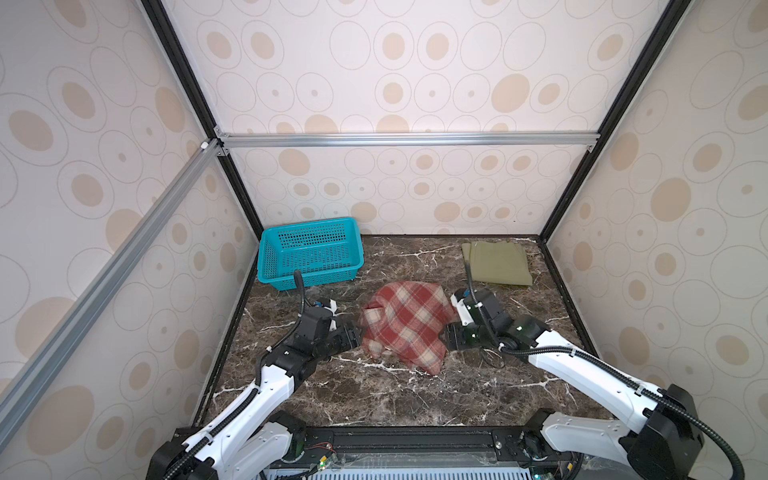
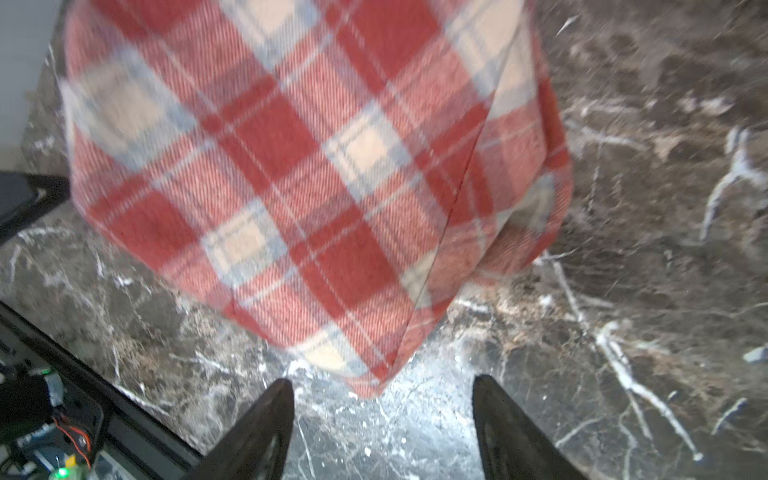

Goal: Fold and stack the skirts
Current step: 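Carry the plaid skirt to the table center with the left gripper and lay it down, then grasp the plaid skirt's nearer edge with both grippers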

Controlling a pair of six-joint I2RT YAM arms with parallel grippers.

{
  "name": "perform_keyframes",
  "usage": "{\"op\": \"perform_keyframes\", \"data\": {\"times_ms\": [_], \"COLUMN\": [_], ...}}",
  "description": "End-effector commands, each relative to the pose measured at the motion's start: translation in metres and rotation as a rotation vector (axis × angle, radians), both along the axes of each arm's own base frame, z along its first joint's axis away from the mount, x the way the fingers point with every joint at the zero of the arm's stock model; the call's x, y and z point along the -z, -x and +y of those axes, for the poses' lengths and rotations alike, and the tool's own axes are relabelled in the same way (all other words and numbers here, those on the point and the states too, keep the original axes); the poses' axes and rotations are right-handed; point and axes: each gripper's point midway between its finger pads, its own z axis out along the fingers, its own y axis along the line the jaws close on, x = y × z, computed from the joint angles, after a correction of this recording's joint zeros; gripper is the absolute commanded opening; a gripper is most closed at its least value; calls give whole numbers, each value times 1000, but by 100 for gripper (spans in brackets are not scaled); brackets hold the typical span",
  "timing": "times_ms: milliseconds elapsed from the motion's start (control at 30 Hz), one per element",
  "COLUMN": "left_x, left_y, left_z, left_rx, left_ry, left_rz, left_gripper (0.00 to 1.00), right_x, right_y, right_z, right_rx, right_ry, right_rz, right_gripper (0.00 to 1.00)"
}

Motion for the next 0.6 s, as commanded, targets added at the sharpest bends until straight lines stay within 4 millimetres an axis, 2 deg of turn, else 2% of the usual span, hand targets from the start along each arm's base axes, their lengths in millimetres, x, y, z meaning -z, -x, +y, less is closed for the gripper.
{"op": "perform_keyframes", "data": {"times_ms": [0,133,267,367,433,567], "left_x": [24,36,43,43,44,47], "left_y": [10,1,-11,-19,-23,-32], "left_z": [2,-5,-2,-4,-6,-7], "left_rx": [-18,0,-13,-9,-14,-21], "left_ry": [0,8,-42,-47,-36,-41], "left_rz": [85,86,79,53,39,17], "left_gripper": [67,64,60,51,51,50], "right_x": [25,46,56,65,69,74], "right_y": [27,42,41,43,45,41], "right_z": [-6,2,1,1,3,7], "right_rx": [29,18,22,16,4,0], "right_ry": [47,32,47,67,66,59], "right_rz": [84,140,139,161,174,165], "right_gripper": [72,72,72,68,63,62]}}
